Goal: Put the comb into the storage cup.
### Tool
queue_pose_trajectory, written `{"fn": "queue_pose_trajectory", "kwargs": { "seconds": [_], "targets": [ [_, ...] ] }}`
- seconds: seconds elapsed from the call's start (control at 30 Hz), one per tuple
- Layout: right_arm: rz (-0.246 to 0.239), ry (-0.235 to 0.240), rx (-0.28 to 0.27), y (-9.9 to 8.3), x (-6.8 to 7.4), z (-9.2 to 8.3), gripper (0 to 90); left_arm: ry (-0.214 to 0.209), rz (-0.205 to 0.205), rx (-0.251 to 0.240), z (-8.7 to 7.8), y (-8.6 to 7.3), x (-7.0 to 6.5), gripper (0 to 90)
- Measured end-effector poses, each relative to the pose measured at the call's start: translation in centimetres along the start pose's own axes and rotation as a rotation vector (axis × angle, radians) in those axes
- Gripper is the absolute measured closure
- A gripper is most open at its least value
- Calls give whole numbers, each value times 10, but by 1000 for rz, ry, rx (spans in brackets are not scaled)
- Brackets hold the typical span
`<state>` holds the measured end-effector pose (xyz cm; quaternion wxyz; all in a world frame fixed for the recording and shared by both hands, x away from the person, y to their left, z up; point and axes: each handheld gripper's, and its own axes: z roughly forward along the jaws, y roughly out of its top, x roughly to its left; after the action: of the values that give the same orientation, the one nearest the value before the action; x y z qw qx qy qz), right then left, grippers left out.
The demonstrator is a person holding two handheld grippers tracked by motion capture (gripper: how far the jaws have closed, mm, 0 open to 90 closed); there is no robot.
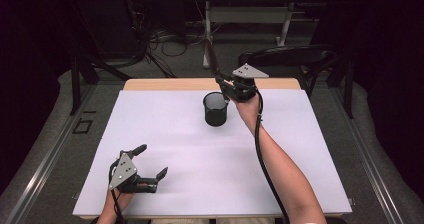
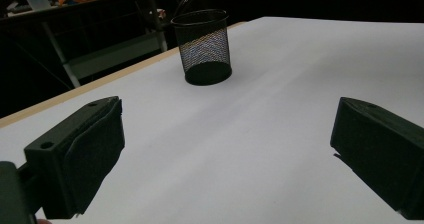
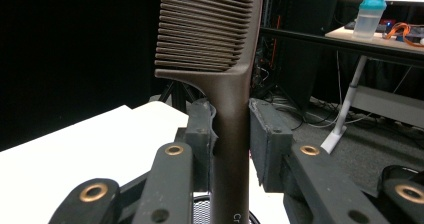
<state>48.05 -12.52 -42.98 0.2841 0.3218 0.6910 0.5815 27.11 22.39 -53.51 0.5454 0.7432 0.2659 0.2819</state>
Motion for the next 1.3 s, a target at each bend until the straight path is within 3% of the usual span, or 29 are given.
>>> {"fn": "queue_pose_trajectory", "kwargs": {
  "seconds": [1.3],
  "targets": [
    [14, 18, -23, -4, 1, 22, 729, 0, 3, -1, 0, 0, 0, 9]
  ]
}}
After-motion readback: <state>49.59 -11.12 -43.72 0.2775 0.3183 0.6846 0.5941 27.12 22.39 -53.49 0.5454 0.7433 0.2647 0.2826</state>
